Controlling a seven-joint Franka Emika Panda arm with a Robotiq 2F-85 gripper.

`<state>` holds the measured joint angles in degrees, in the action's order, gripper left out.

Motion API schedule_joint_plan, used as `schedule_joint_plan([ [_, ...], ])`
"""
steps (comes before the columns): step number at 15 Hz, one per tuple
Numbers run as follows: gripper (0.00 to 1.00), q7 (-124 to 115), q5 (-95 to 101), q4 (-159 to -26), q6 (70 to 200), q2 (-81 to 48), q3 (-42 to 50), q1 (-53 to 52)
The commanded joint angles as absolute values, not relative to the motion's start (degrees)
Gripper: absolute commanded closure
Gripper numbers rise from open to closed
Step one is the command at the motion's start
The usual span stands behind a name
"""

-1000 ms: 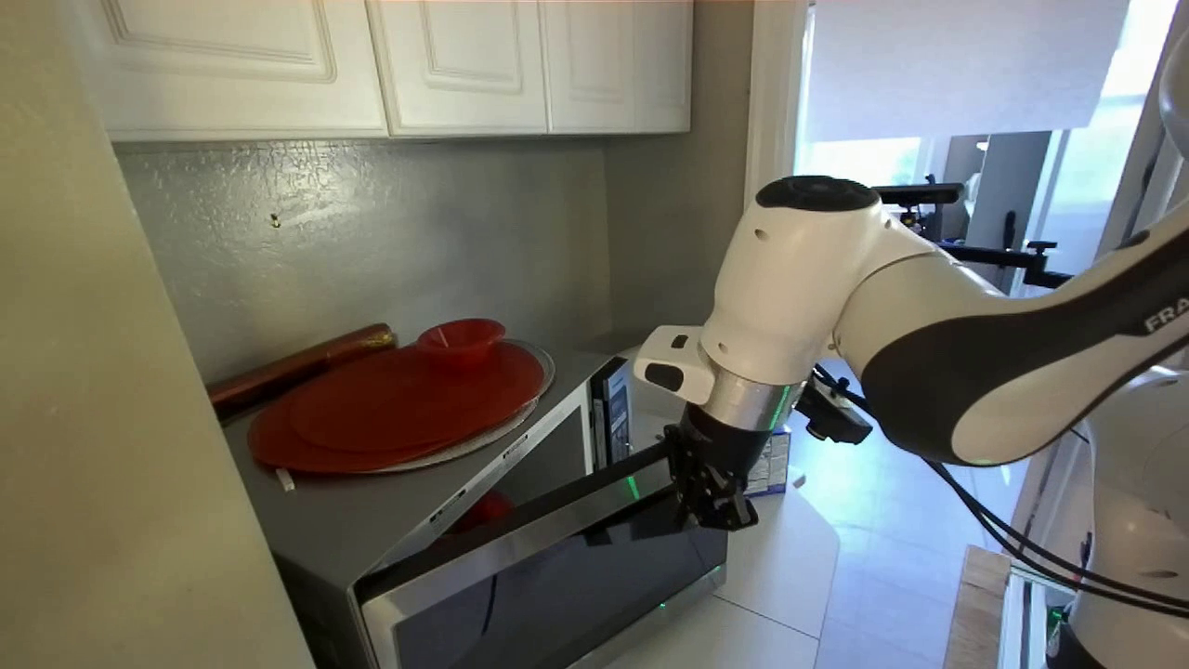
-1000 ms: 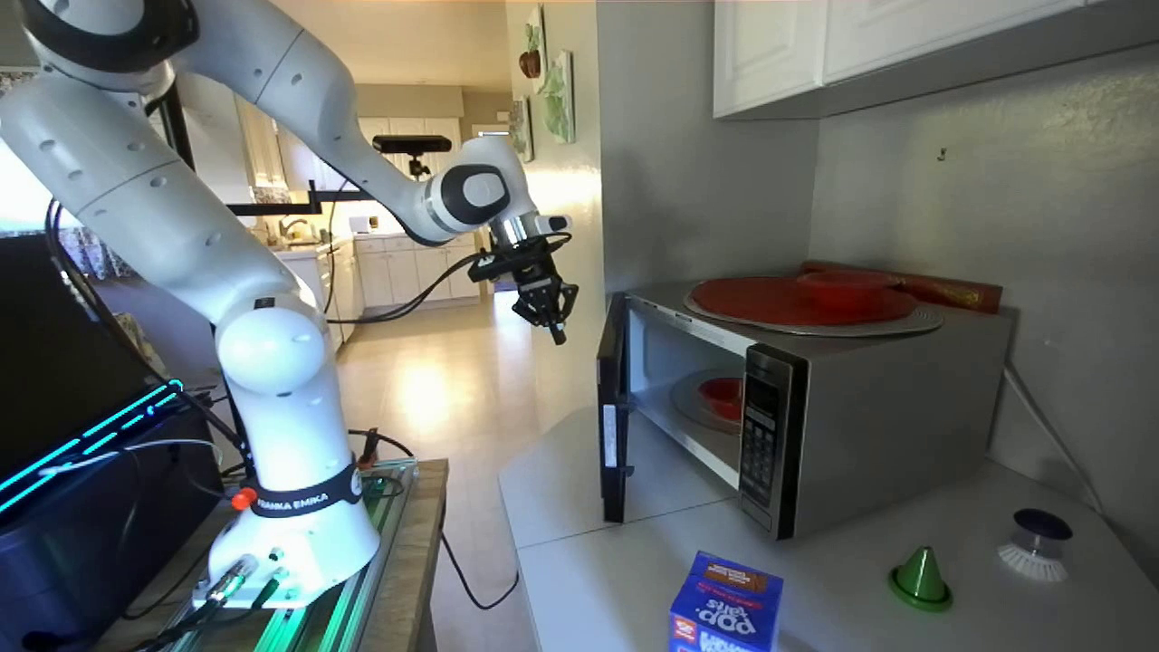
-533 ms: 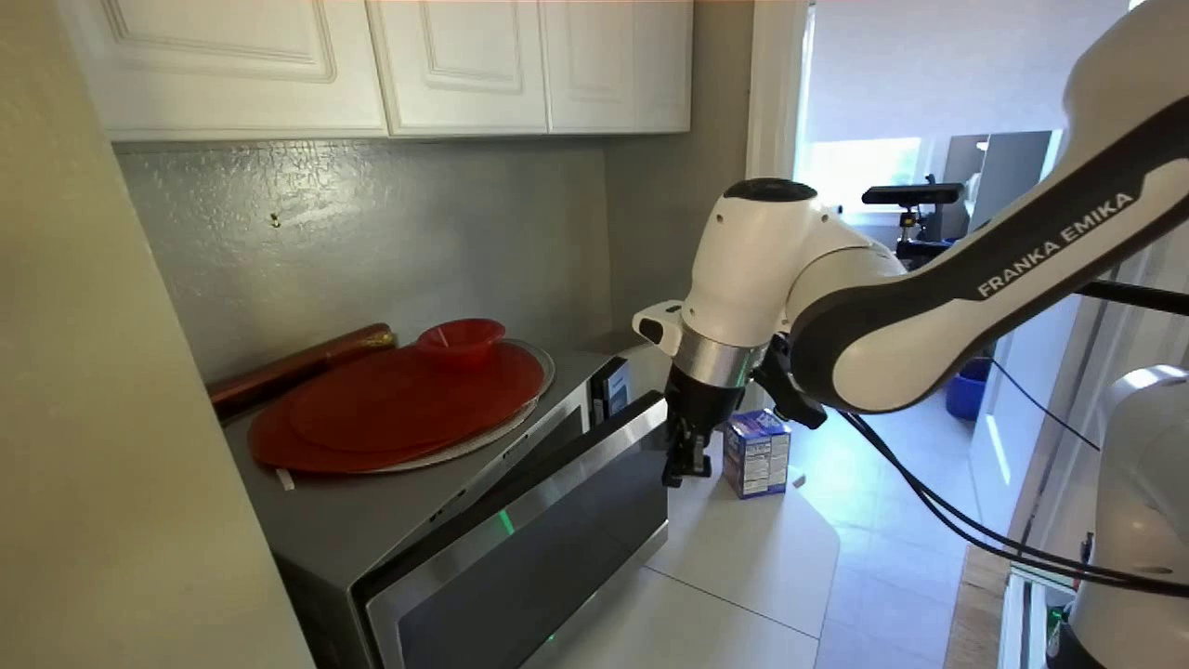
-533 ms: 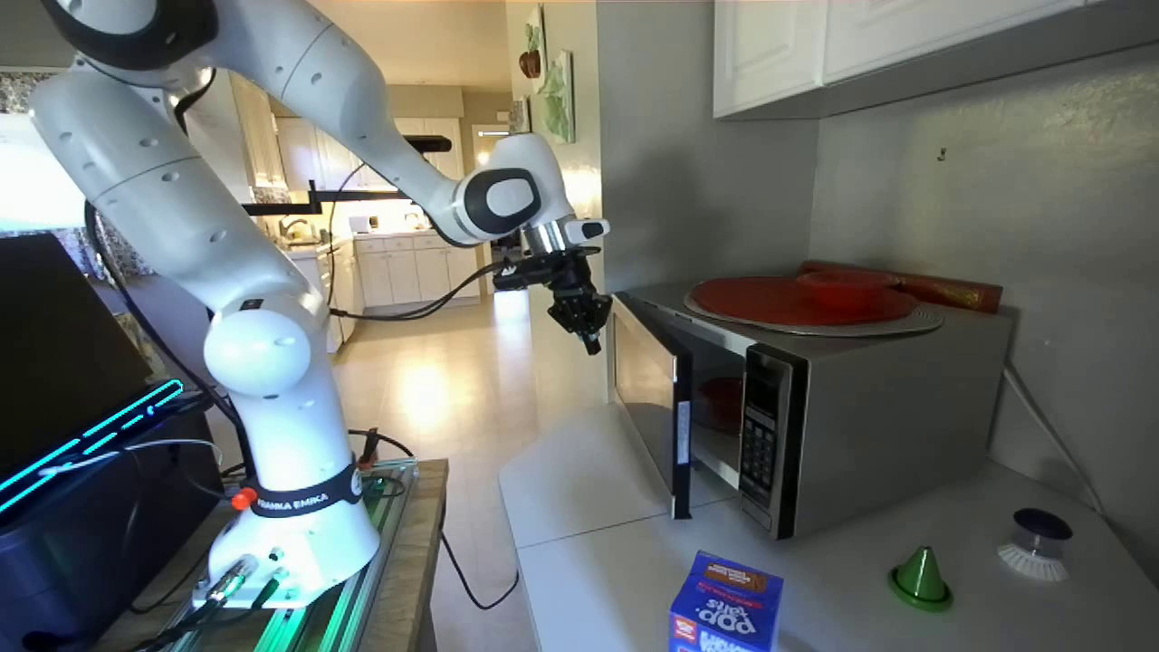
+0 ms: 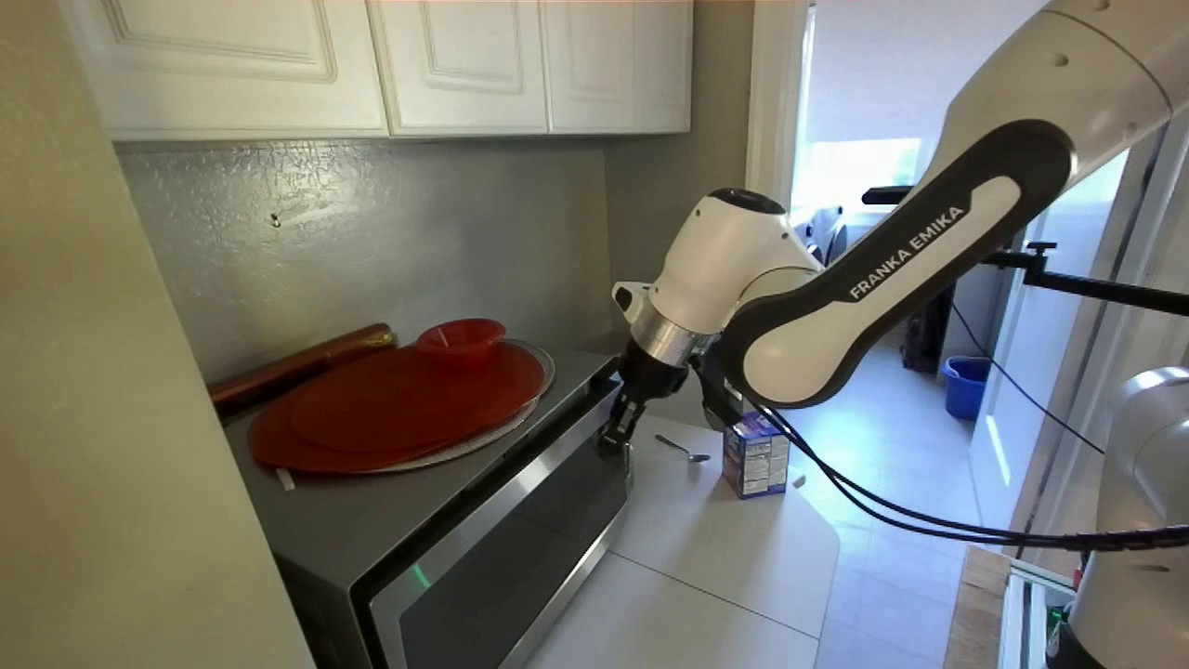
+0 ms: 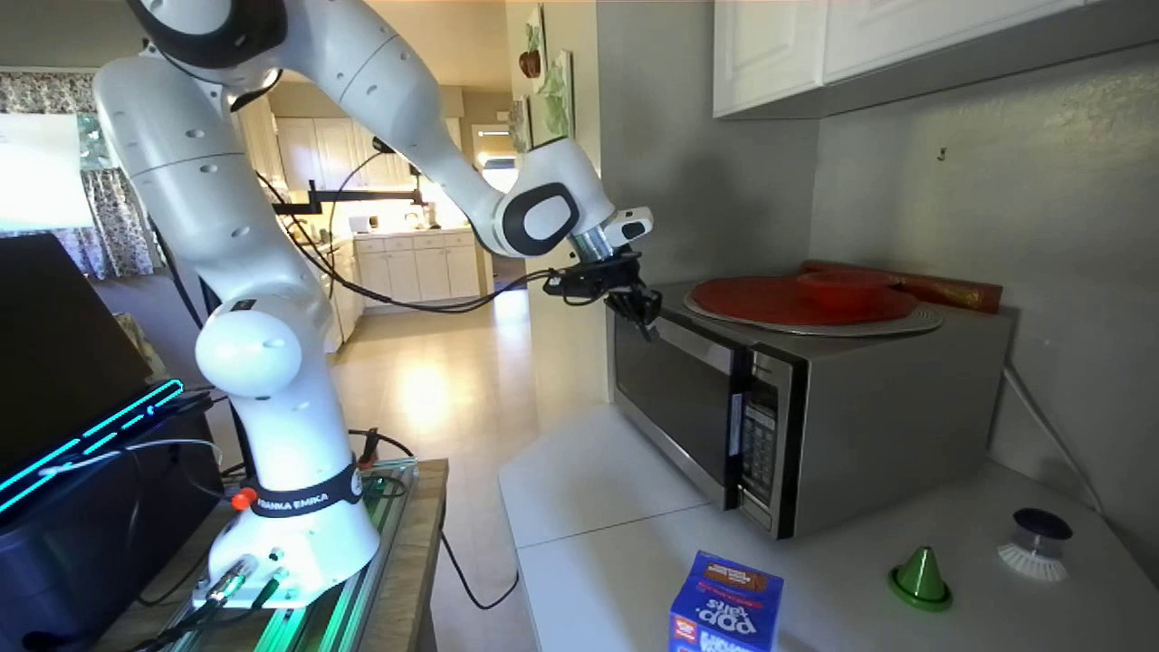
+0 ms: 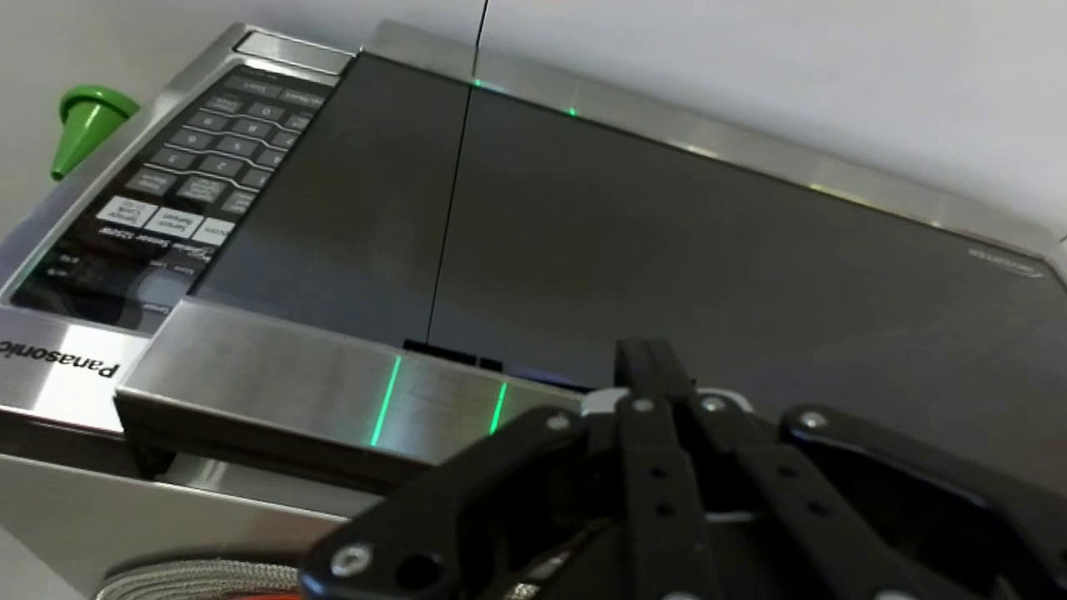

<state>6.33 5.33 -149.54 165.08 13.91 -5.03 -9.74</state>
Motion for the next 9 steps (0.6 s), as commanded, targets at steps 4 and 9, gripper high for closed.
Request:
schedule_joint_plan([
  [4, 1.00, 6.4, 5.0, -148.6, 166.1, 12.3, -5.5, -9.2],
  [9, 1.00, 5.3, 6.0, -147.2, 167.2, 10.5, -5.5, -7.7],
])
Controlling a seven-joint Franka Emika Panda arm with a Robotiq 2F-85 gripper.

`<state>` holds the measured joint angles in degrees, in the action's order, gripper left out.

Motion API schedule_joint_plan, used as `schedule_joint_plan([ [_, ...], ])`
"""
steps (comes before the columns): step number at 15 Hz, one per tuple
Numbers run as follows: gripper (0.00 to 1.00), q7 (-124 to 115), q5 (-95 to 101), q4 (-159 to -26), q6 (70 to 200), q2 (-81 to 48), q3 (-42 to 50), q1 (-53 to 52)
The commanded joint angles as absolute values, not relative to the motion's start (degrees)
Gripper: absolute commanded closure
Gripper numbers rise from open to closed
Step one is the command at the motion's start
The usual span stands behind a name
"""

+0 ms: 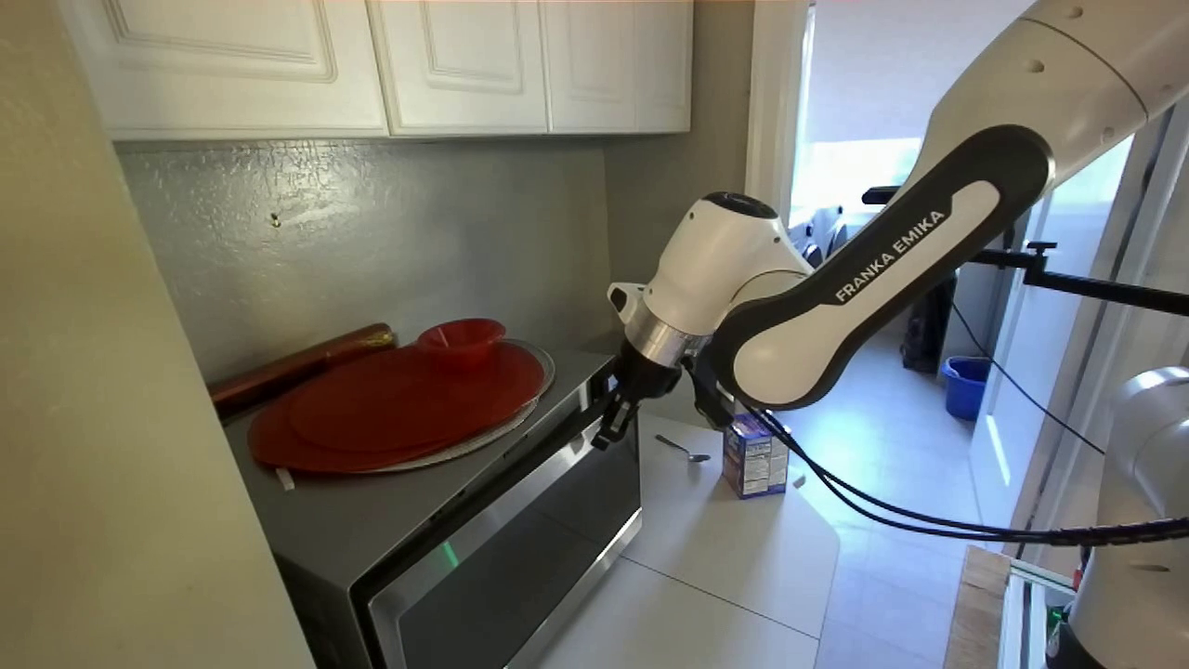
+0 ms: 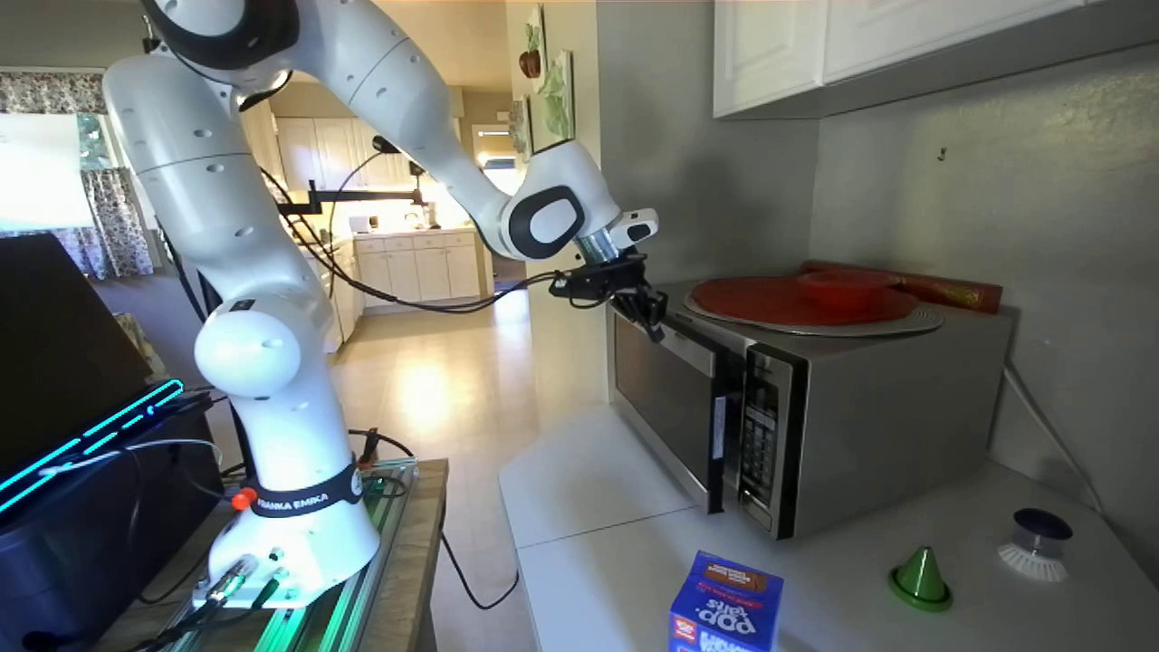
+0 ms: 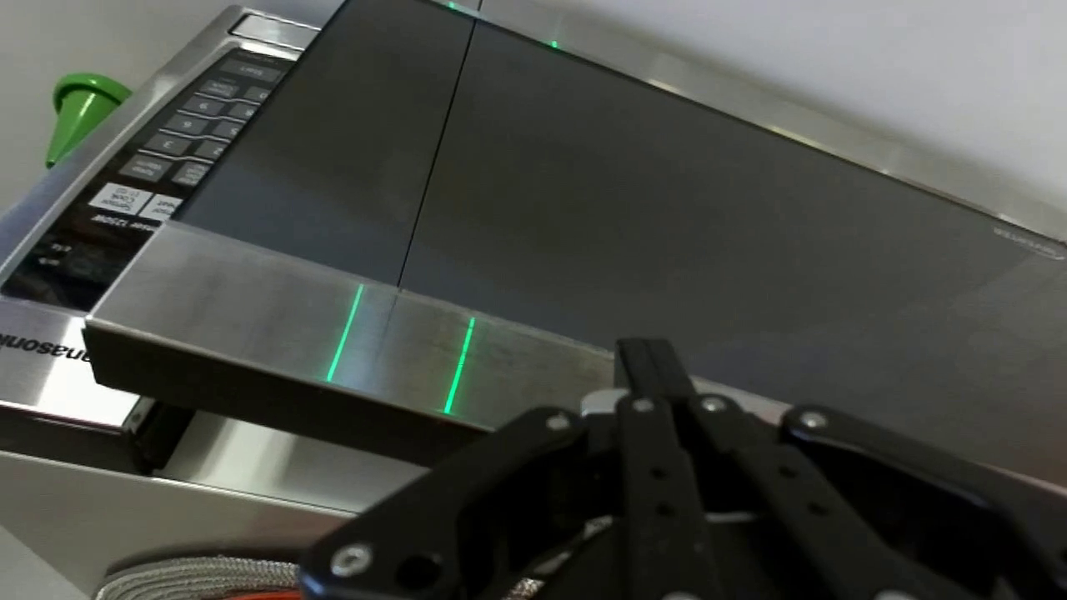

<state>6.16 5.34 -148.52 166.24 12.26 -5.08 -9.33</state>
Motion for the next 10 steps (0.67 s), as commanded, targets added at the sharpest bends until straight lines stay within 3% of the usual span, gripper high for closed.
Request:
schedule_joint_plan([
  [1, 1.00, 4.9, 6.3, -146.7, 167.5, 9.8, -5.5, -7.1],
  [10, 1.00, 1.7, 6.7, -141.4, 174.3, 1.2, -5.3, -3.1],
])
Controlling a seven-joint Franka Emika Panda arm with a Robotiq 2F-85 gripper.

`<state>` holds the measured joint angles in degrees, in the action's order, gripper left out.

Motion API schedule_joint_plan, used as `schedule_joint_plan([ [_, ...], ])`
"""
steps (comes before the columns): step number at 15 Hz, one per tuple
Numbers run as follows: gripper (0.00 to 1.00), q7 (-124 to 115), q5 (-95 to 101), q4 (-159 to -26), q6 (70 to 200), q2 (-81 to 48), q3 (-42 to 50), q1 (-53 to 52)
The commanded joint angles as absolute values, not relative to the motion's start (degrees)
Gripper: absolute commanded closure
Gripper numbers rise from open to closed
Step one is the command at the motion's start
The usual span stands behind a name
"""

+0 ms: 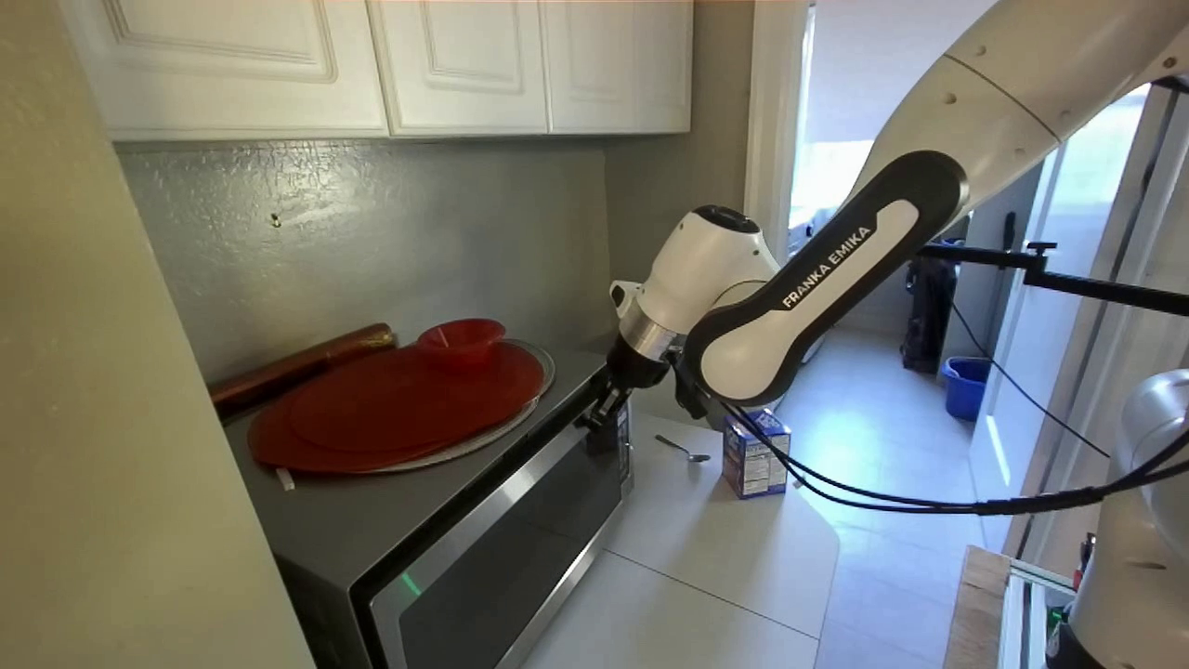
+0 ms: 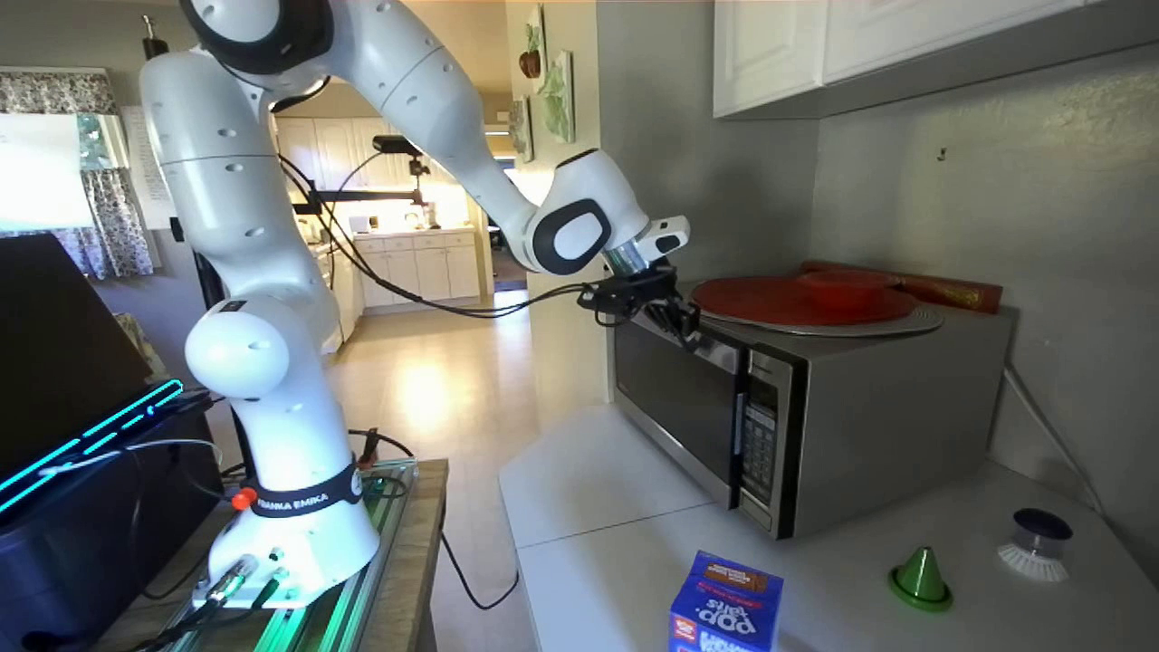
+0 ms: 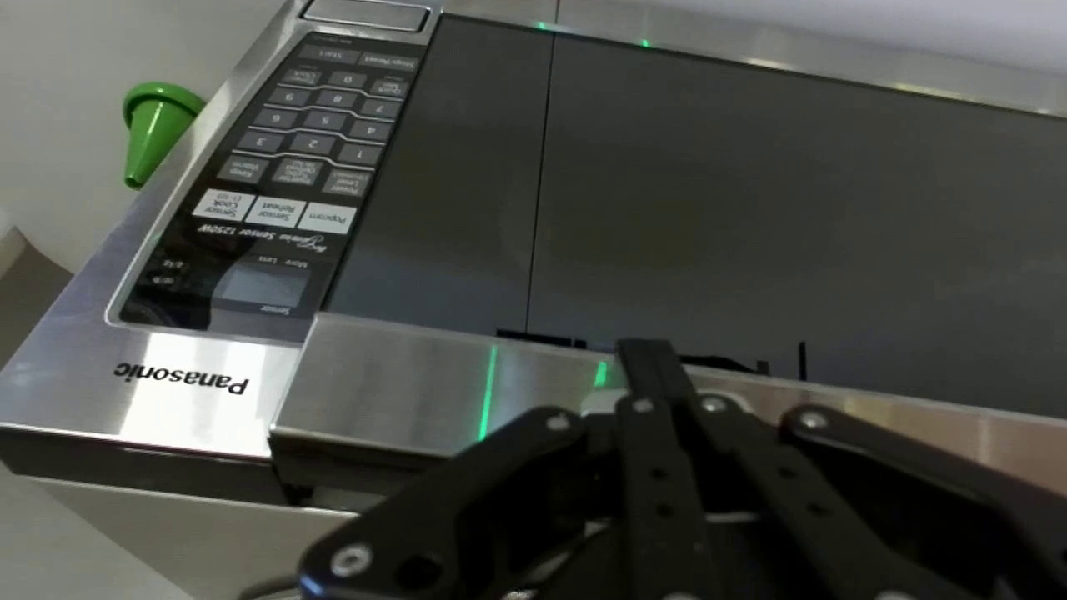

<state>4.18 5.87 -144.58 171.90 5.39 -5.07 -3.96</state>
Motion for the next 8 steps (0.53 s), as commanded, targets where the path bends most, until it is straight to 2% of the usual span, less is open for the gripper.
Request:
schedule_joint_plan([
  [1, 1.00, 1.4, 6.5, -141.3, 174.8, 0.9, -5.2, -3.2],
  [8, 1.00, 0.8, 7.1, -142.7, 171.9, 3.2, -5.1, -3.2],
])
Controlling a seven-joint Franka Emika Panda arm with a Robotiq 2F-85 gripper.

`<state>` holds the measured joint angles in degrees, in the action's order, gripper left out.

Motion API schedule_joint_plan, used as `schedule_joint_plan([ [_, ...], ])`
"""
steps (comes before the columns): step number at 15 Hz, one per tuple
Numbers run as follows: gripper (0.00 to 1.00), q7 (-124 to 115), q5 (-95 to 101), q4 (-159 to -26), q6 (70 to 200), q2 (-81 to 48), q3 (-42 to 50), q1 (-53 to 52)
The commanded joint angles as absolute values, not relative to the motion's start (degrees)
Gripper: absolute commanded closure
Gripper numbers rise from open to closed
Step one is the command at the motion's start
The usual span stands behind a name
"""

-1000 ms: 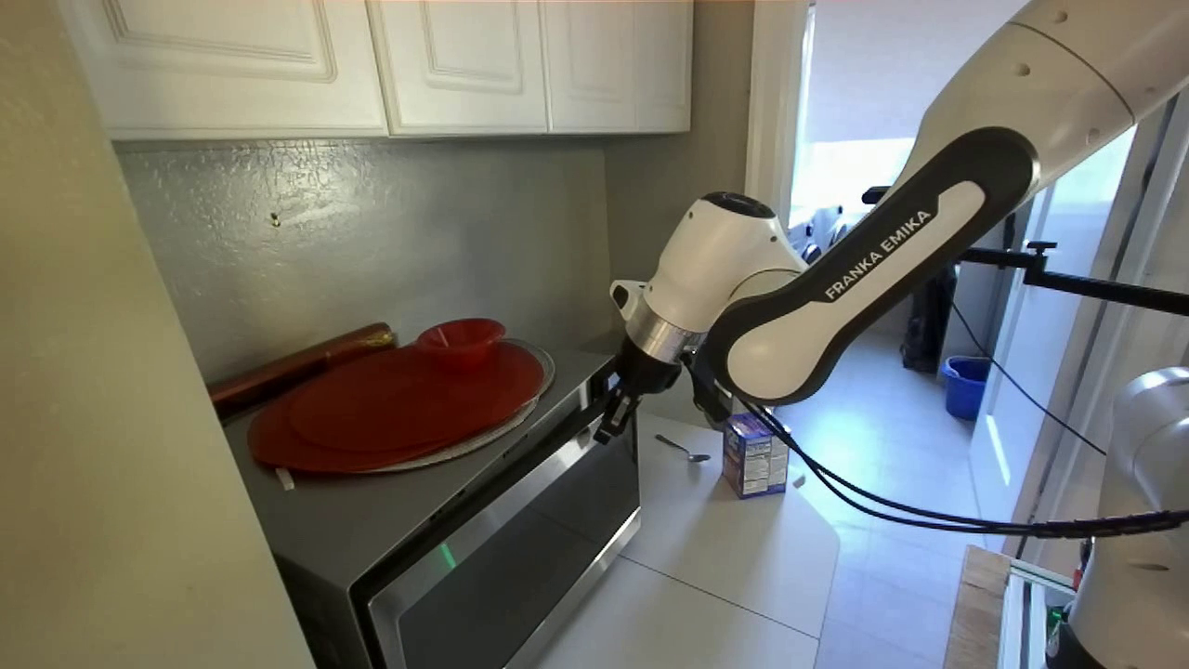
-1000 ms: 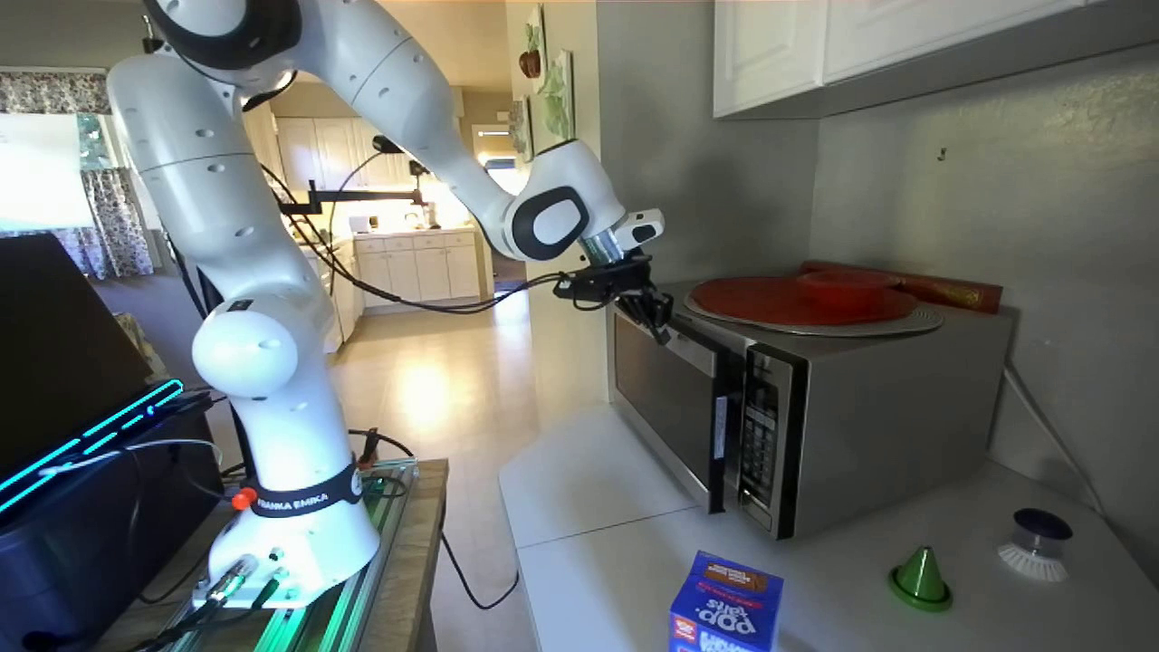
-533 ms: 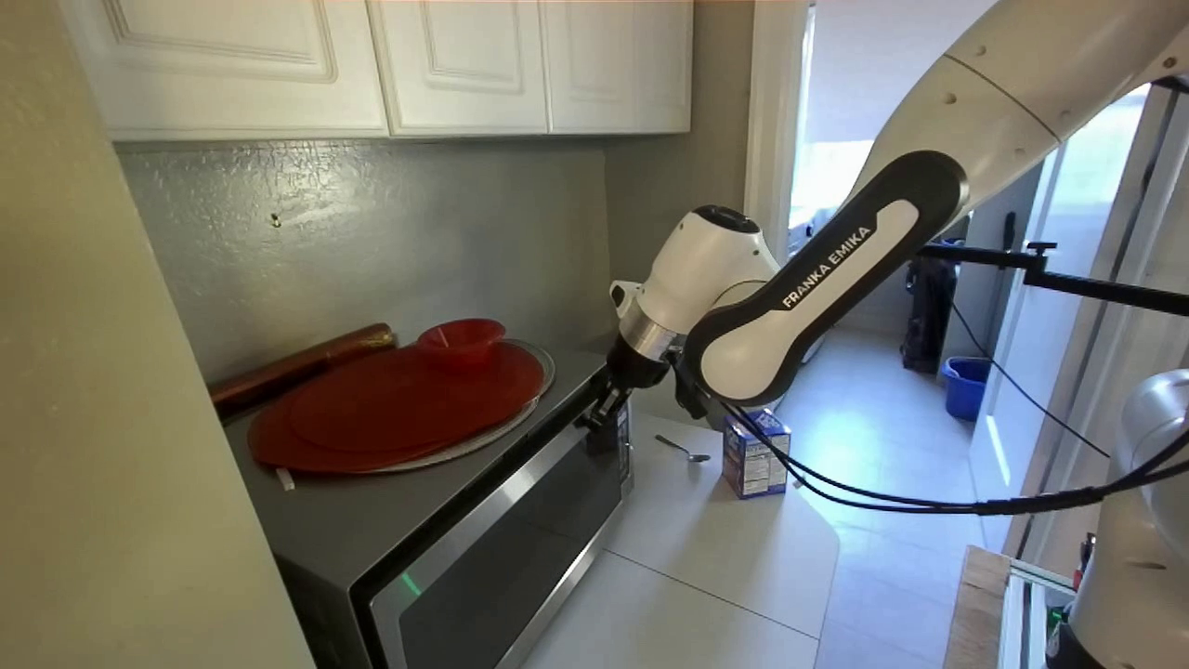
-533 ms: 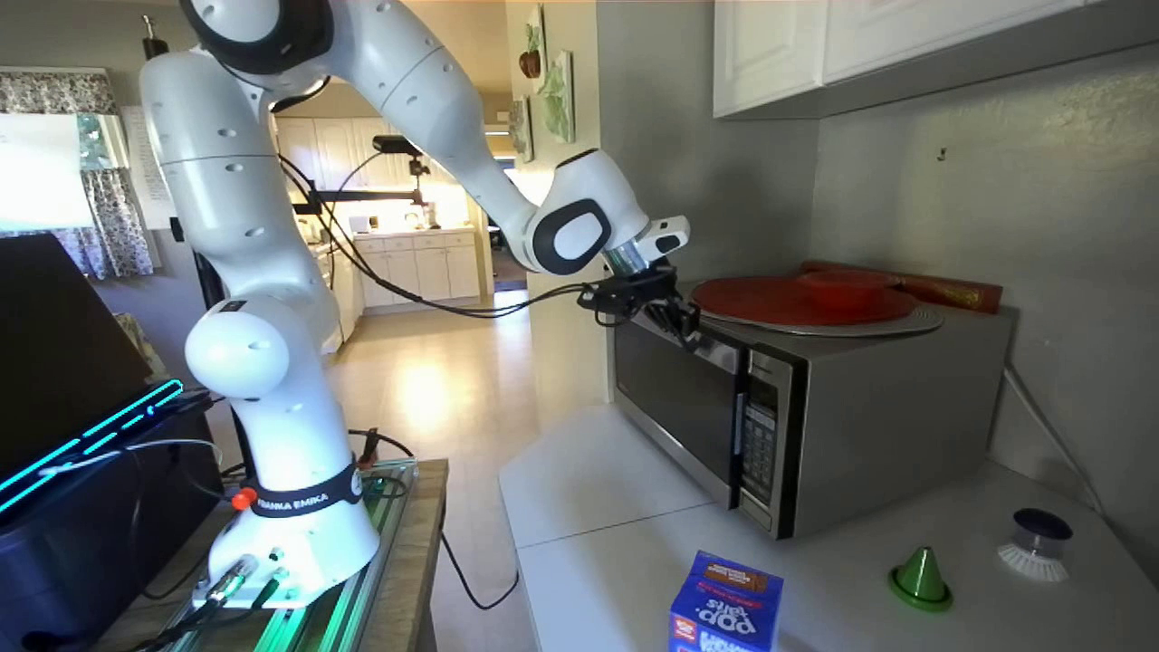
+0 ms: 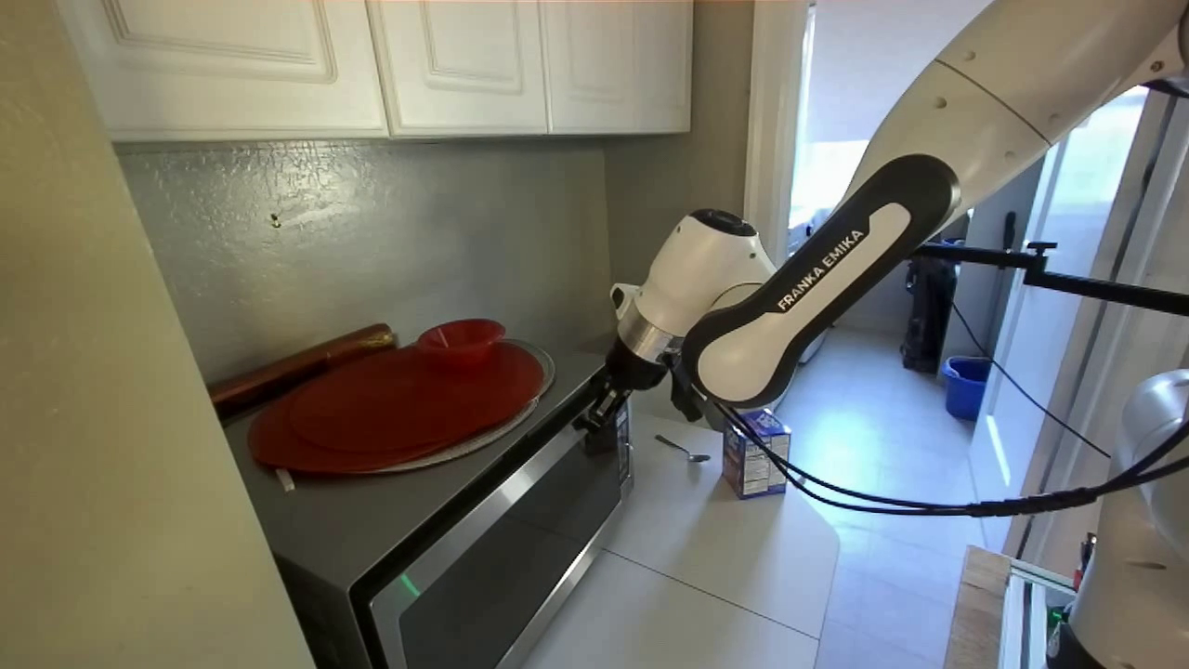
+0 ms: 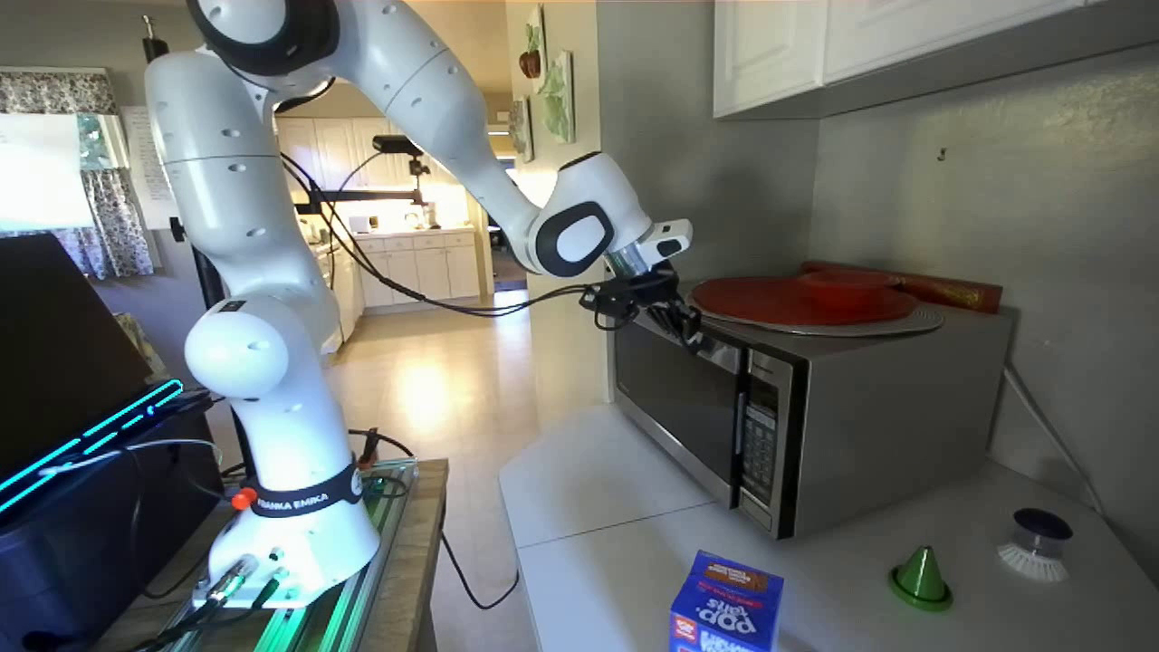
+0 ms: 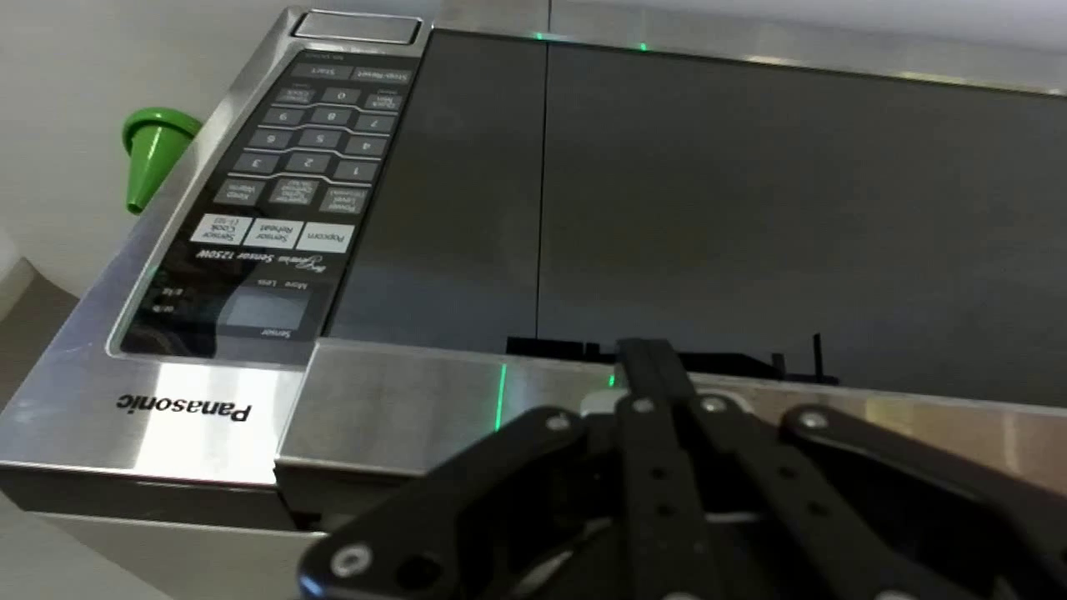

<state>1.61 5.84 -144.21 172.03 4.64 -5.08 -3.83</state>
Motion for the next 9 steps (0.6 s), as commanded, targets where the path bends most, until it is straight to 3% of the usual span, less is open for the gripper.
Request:
schedule_joint_plan([
  [1, 1.00, 1.9, 6.1, -143.3, 170.2, 4.3, -4.8, -3.7],
  [9, 1.00, 4.4, 3.8, -144.6, 157.8, 8.8, -5.0, -5.4],
])
